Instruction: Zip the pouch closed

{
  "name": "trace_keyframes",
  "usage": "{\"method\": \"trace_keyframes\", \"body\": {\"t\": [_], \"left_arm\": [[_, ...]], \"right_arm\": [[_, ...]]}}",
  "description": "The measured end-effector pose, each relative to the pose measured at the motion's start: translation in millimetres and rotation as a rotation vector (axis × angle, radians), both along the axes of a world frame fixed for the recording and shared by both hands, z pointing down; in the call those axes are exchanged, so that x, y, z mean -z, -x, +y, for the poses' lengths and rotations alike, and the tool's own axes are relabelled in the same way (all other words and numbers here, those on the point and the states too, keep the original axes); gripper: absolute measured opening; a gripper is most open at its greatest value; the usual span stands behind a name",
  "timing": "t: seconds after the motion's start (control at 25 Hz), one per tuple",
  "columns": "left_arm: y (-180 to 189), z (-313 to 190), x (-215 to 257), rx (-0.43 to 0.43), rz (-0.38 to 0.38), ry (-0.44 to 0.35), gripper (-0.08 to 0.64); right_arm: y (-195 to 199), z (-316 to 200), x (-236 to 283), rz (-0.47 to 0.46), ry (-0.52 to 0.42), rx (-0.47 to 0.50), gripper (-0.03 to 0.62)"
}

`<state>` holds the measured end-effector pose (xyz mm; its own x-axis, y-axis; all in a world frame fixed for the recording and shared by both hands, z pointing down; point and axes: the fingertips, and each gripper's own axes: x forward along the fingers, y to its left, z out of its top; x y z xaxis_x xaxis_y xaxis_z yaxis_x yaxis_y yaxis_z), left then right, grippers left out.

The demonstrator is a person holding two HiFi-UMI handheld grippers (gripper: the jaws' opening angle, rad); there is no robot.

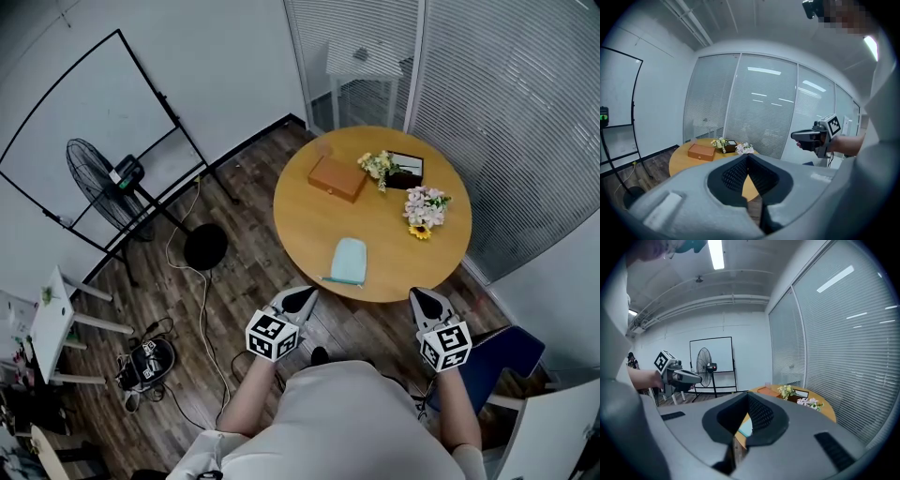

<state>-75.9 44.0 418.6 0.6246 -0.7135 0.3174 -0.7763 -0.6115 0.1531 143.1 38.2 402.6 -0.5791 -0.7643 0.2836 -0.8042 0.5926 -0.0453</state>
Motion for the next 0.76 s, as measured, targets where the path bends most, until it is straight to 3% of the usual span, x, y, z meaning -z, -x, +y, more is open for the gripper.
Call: {"method": "trace_keyframes", "body": {"t": [0.76], "left_arm": [[3, -7, 2, -0.042, 0.027, 0.011, 0.018]], "right_arm": [[12, -11, 6, 0.011, -0.004, -0.004, 0.002]]}}
